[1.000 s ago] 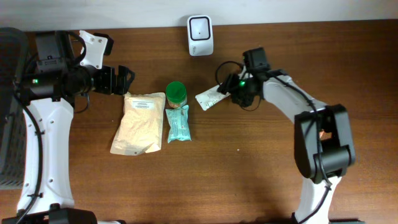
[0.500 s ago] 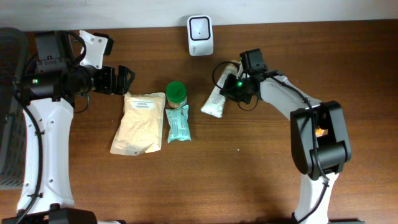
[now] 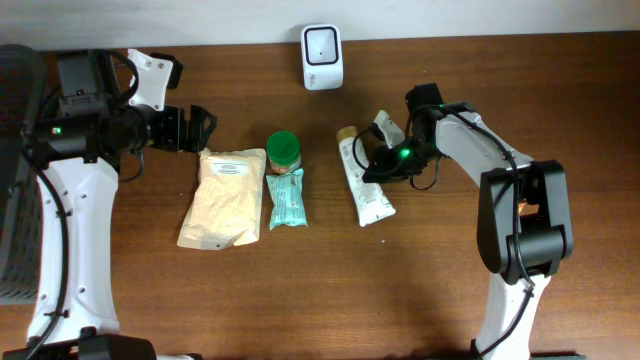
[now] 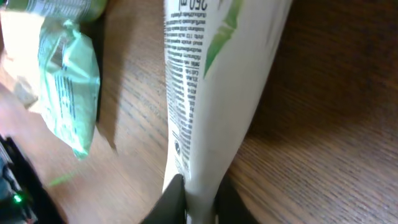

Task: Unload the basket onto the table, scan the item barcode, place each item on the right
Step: 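Grasp the white Pantene tube with the right gripper and pull it right, then lift the Pantene tube upright with the right gripper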

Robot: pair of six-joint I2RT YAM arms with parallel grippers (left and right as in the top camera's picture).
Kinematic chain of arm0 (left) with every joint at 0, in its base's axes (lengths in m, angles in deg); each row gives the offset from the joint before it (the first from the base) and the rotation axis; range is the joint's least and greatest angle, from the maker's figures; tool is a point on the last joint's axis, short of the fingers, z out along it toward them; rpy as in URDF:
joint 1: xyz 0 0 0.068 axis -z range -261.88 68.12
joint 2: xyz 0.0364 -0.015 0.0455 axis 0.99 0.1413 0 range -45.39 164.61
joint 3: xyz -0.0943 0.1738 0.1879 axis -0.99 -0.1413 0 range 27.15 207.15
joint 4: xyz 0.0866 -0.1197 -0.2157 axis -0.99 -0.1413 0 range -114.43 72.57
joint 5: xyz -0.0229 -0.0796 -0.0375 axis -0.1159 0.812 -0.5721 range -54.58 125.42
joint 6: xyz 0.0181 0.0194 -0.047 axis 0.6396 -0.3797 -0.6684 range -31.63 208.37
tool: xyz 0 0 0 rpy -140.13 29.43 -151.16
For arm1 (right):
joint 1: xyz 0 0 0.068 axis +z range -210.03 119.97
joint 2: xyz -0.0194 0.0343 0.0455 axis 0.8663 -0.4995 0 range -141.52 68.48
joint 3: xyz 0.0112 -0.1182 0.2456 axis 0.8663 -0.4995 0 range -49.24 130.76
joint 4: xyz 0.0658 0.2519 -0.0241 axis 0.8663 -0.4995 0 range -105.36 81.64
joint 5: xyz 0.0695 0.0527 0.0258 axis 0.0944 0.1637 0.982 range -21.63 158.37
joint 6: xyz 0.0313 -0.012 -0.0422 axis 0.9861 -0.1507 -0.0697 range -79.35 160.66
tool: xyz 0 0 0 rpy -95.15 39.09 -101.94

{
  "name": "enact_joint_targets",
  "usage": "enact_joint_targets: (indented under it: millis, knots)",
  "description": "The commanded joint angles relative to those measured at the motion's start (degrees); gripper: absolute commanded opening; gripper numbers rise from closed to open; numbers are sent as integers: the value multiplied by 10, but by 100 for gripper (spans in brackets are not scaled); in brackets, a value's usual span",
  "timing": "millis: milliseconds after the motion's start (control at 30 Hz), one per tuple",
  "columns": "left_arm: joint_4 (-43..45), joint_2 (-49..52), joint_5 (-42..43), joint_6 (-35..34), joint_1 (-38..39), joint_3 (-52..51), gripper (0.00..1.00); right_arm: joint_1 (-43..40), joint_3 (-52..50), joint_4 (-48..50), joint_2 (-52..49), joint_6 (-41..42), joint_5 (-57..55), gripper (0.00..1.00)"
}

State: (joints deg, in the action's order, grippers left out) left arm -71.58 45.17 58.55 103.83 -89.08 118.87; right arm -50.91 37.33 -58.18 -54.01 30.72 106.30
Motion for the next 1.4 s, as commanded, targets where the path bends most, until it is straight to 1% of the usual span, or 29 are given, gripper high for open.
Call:
enact_joint_targets:
  millis: [0,167,333,500,533,567,633,733,767,833,900,1000,1133,1367]
  knots:
    - [0,4,0,9,-4,3,99,-3,13,-17,-20,-31,19,18]
    - [0,4,-1,9,-4,3,99,-3,2,-38,-39,-31,29,21]
    - [0,4,0,9,-4,3,99,-2,-3,-35,-42,-28,30,33]
    - [0,4,0,9,-4,3,99,-3,-5,-17,-63,-16,38,33]
    - [0,4,0,9,-4,3,99,-4,-5,-16,-66,-16,45,32]
    - [0,4,0,9,-4,3,99,-6,-5,-14,-70,-16,52,27]
    - [0,4,0,9,-4,3,99,-7,-5,-11,-74,-16,57,23]
    - [0,4,0,9,-4,3,99,-6,-5,-10,-75,-16,58,7]
    - [0,4,0,9,-4,3,99,-8,-5,-11,-75,-16,59,4]
    - [0,4,0,9,-4,3,99,-18,-5,-20,-73,-16,74,4]
    - [0,4,0,9,-4,3,99,-29,-5,-30,-63,-20,127,4]
    - [0,4,0,9,-4,3,99,-39,-5,-49,-26,-64,207,4]
    - [0,4,-1,9,-4,3,99,-40,-4,-66,74,-64,250,4]
    - [0,4,0,9,-4,3,99,-39,-4,-85,263,-77,255,4]
